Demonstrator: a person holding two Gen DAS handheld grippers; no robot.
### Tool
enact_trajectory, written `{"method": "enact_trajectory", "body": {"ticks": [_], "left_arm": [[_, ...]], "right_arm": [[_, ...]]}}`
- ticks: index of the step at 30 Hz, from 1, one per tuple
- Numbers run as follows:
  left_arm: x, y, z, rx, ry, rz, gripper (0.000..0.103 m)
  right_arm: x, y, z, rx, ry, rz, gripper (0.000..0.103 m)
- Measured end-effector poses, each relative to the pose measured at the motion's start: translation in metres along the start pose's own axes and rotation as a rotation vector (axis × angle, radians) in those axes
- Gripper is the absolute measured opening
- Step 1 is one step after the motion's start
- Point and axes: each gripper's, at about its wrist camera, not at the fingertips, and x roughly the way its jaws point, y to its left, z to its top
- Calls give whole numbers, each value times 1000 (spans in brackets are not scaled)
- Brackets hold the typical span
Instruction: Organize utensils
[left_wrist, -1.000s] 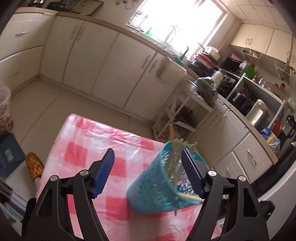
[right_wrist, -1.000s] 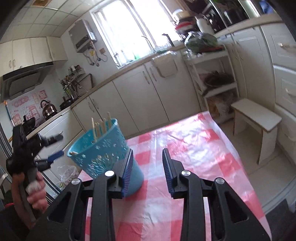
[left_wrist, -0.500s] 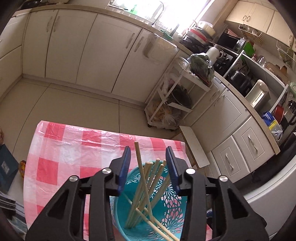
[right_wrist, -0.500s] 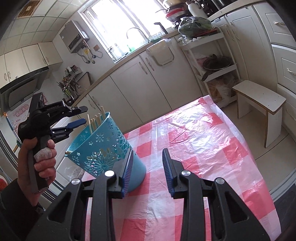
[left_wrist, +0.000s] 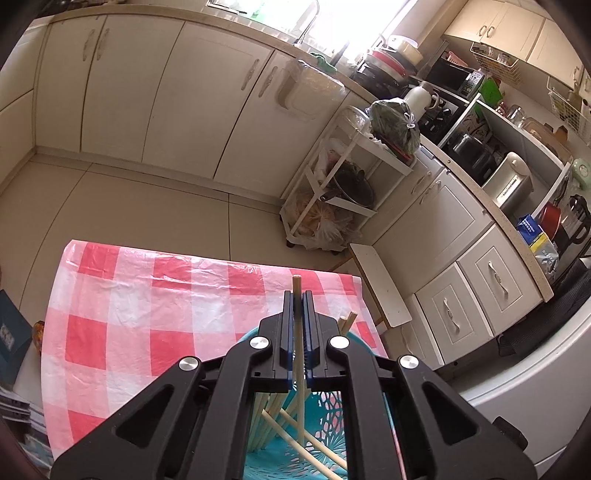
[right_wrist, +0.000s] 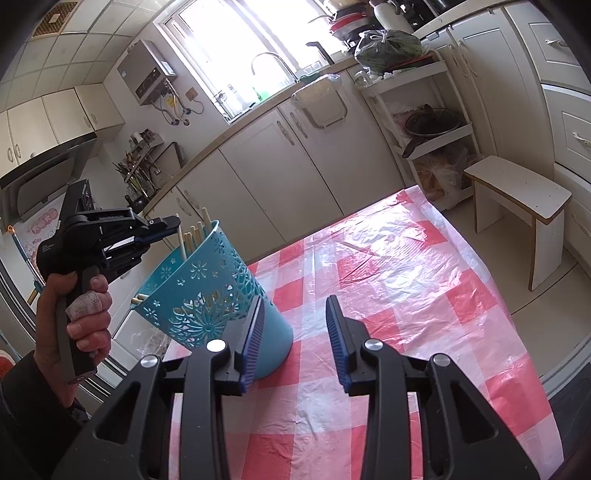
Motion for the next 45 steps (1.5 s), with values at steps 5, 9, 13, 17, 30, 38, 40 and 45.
{"method": "enact_trajectory", "body": {"ticks": [5,9,13,17,30,38,40,45], "left_arm": [[-5,6,5,-39,-10,-21,4],[-2,7,3,-38,-7,-7,4],[5,24,5,-119,0,-16,4],[6,35,4,-175,0,-47,4],[-21,37,23,-169,-96,-6,4],[-50,8,19,10,-183,104,4],[-58,-4,21,56,-210,124,4],[-64,-23,24,128,-235,156,4]], "right_arm": [[1,-1,-1,2,4,-2,35],[2,0,-1,-3,11,1,35],[3,3,-3,-25,16,1,35],[6,1,-4,-17,25,-2,35],[7,2,-6,-21,32,-7,35],[7,0,-6,-14,32,-9,35],[8,1,-7,-17,34,-9,35],[8,2,-7,-19,36,-14,35]]}}
